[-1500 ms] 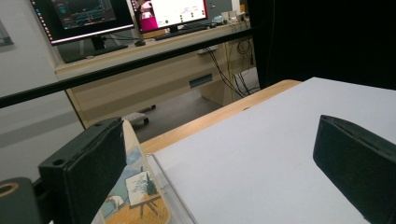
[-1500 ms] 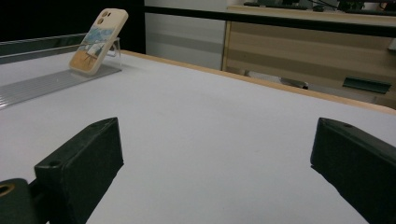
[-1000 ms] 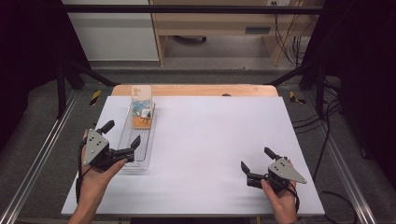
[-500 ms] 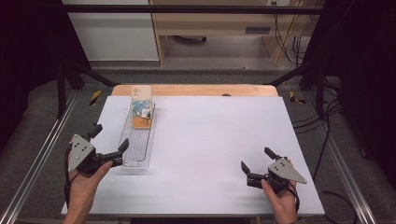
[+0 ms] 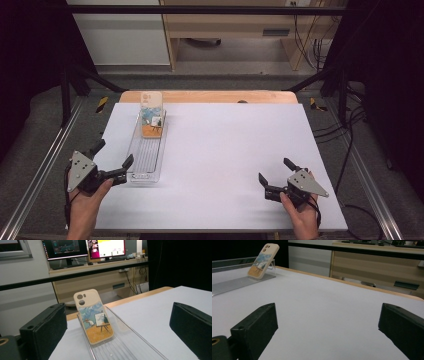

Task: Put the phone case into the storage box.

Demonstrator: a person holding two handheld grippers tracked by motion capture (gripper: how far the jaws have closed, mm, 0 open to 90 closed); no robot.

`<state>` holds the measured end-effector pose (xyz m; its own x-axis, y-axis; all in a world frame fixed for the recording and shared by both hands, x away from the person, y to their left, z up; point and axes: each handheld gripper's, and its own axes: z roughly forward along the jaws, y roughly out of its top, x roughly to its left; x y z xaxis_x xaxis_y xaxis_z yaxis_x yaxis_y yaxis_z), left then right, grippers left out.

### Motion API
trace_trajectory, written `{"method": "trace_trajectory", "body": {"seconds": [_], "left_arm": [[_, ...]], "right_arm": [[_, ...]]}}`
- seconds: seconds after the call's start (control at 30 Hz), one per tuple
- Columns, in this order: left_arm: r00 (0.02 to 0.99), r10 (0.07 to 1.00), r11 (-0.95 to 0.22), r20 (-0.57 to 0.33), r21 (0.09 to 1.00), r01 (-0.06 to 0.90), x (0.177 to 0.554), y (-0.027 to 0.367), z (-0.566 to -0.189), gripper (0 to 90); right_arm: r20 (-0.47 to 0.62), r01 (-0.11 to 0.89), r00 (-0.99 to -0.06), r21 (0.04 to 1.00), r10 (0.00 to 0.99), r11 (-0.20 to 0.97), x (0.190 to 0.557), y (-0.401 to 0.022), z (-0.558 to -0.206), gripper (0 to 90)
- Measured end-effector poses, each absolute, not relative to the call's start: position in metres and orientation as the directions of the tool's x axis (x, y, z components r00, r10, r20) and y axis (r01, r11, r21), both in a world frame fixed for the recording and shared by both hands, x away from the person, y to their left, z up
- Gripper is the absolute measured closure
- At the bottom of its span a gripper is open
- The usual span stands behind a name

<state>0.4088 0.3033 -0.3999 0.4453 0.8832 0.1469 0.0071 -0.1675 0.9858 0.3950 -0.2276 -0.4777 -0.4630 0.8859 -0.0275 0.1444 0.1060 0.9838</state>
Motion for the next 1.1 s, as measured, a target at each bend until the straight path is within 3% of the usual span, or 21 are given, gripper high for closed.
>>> {"method": "trace_trajectory", "body": {"seconds": [1.1], "left_arm": [[0.497, 0.854, -0.205, 0.152, 0.977, 0.055, 0.402, 0.3, -0.436, 1.0]], "right_arm": [[-0.028, 0.143, -0.46, 0.984, 0.888, 0.105, 0.394, -0.229, -0.477, 2.4]]}}
